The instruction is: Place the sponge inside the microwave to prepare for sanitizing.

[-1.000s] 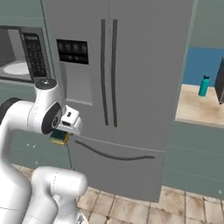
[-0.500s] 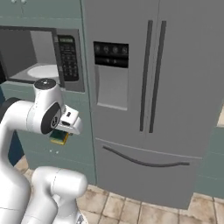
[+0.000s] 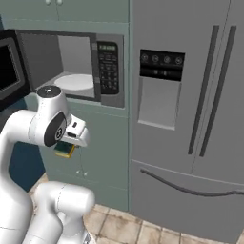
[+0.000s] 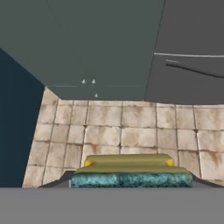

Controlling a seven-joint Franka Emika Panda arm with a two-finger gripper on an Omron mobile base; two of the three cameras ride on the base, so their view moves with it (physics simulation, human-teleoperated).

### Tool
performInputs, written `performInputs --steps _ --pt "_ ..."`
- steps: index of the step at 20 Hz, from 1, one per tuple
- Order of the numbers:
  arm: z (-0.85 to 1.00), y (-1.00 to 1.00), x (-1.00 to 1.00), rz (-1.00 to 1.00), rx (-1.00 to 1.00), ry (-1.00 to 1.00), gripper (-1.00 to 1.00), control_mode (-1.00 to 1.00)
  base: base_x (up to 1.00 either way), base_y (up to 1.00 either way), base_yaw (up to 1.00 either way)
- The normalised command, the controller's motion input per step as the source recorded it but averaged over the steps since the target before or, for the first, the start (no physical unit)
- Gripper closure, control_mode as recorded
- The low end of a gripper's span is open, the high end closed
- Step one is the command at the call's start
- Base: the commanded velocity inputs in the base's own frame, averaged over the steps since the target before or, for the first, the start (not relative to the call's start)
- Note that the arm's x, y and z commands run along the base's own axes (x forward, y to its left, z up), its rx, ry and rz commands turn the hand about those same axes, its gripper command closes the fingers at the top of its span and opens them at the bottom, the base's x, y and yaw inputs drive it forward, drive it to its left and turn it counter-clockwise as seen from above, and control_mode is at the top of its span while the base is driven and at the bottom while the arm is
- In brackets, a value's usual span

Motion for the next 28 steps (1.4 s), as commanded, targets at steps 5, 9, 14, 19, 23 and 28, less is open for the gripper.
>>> performInputs --steps 5,9,14,19,23,28 --pt "0.0 0.0 0.0 0.0 0.0 0.0 1.0 1.0 0.47 0.5 0.14" --pt "0.0 0.0 0.0 0.0 0.0 0.0 1.0 1.0 0.53 0.46 0.15" --pt "0.0 0.0 0.0 0.0 0.0 0.0 1.0 1.0 0.45 0.32 0.06" --pt "0.0 0.0 0.0 0.0 0.0 0.0 1.0 1.0 0.63 0.4 -0.01" --pt "0.0 0.0 0.0 0.0 0.0 0.0 1.0 1.0 0.47 0.4 -0.12" --pt "0.0 0.0 0.0 0.0 0.0 0.0 1.0 1.0 0.47 0.44 -0.2"
